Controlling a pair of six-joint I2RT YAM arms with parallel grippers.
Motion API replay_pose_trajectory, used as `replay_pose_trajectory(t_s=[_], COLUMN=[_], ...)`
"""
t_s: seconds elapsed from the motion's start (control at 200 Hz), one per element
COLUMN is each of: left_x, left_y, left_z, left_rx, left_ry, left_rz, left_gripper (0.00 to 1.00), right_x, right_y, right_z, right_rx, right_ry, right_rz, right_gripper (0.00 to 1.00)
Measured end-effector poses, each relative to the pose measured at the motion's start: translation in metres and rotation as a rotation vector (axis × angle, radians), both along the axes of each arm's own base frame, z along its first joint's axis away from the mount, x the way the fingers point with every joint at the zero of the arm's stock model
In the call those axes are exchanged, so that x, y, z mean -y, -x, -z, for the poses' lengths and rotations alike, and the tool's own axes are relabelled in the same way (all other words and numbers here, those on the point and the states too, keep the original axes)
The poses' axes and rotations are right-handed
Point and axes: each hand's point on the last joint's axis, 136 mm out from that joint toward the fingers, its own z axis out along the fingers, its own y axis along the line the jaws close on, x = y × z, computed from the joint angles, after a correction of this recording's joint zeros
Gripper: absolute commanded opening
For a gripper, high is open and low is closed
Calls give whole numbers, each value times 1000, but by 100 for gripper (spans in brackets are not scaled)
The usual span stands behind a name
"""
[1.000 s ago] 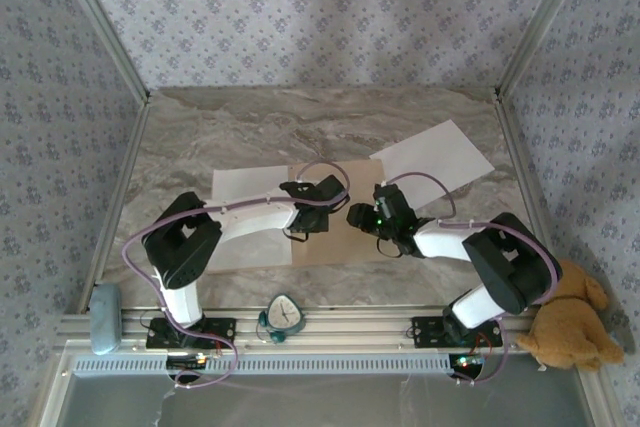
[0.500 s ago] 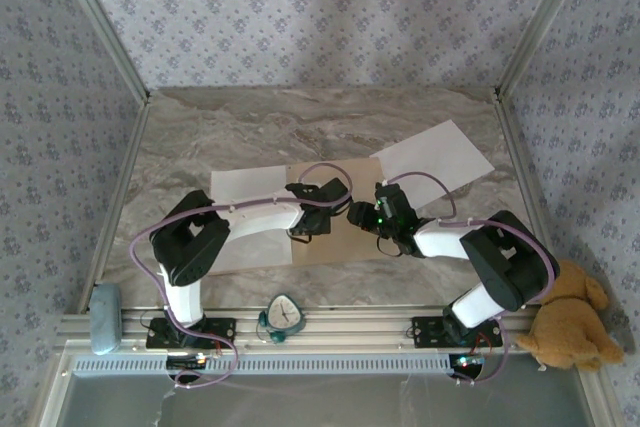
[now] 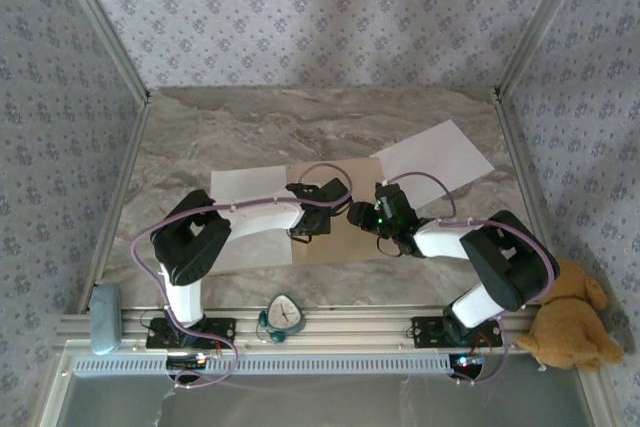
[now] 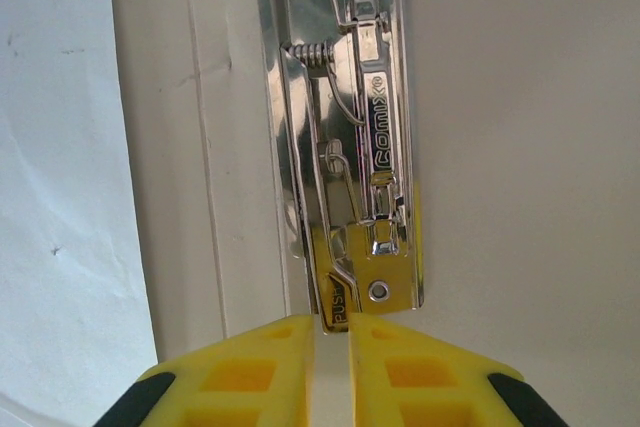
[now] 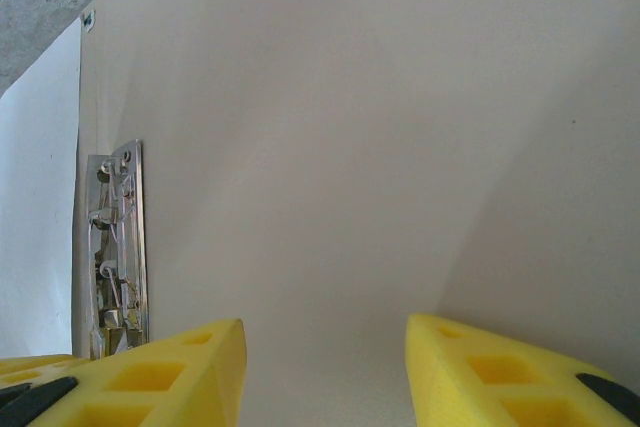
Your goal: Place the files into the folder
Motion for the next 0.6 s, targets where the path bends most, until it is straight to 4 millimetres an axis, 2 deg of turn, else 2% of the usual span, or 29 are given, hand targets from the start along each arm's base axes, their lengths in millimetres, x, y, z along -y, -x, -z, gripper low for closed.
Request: replay_pose_trajectory(t_s=[0.075, 0.6], left_x=[-1, 1], left_y=[-1, -3], left_z=[0, 3], left_rx=[0, -2], left_ry=[1, -3], left_rz=[-4, -5], left_gripper=[23, 20], right_x=[0, 0], right_y=[0, 0], right_z=[0, 0], right_rx=[0, 0], right_ry=[0, 0], right_rz=[0, -1], right_gripper=[47, 47])
